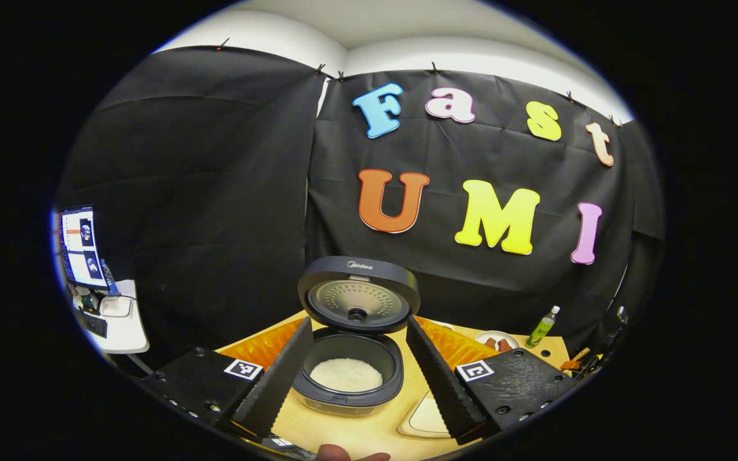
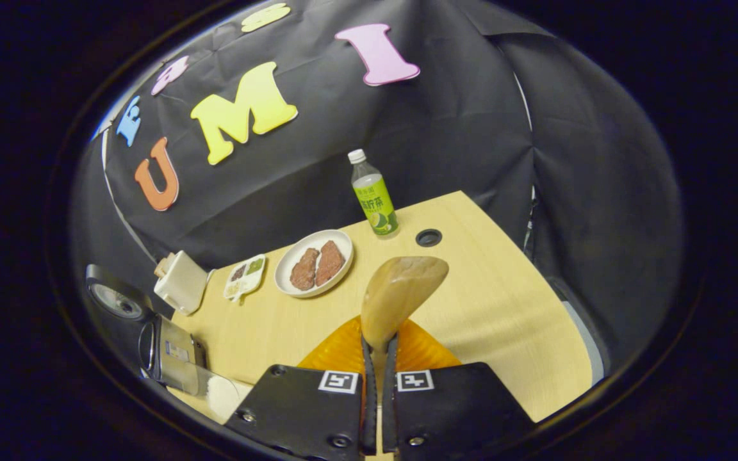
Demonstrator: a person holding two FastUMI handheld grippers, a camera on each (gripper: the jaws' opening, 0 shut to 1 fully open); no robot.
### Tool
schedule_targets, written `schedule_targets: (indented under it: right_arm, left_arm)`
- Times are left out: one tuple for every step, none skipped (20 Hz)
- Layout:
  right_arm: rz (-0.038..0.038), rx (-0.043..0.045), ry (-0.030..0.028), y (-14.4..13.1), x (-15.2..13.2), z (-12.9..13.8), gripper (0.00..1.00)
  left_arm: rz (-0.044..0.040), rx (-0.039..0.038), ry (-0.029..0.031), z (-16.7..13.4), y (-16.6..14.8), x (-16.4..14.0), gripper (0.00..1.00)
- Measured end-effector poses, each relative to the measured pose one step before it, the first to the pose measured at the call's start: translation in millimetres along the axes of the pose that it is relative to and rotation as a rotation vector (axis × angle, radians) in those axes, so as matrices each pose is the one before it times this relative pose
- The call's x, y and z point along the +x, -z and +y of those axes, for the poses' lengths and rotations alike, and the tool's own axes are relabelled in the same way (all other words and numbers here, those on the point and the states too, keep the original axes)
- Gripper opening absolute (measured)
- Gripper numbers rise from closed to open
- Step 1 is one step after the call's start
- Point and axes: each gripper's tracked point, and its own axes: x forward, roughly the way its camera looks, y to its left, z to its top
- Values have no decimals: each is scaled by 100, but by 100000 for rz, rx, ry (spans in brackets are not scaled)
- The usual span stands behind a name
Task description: Close the left gripper, press the button to open the rice cooker; take a wooden spoon from the chopstick holder with the right hand, scoop a spoonful of rice and pour it into the rice cooker, then put the wooden spoon back into the chopstick holder.
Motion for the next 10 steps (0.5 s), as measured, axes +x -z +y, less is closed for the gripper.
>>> schedule_targets:
  right_arm:
    - [-1698, -448, 2006, -303, -532, 172, 8]
    - [-1788, -523, 1942, -393, -628, 212, 9]
    - [-1675, -932, 2063, -422, -675, 206, 9]
    - [-1710, -961, 1707, -478, -707, 222, 8]
    - [-2014, -810, 1277, -480, -845, 400, 9]
    - [-1533, -995, 1093, -402, -804, 443, 8]
    - [-1252, -314, 965, -227, -896, 402, 8]
    - [-1300, 242, 779, -351, -942, 471, 8]
    - [-1058, 311, 762, -89, -1179, 554, 8]
    - [-961, -24, 306, -172, -1245, 634, 9]
  left_arm:
    - [-1167, -1813, 991, 177, -351, -444, 95]
    - [-945, -1257, 1329, 225, -251, -271, 95]
    - [-875, -331, 1648, 195, -95, -144, 95]
    - [-777, 391, 2070, 195, -27, -206, 95]
    - [-554, 448, 2129, 375, -1, -313, 95]
    - [52, -11, 2282, 335, 137, -81, 95]
    - [935, -526, 2603, 250, 163, -196, 95]
    - [333, -281, 2578, 214, 214, -222, 94]
    - [303, 298, 2800, 309, 165, 103, 95]
    - [-76, 455, 2268, 341, 171, -93, 95]
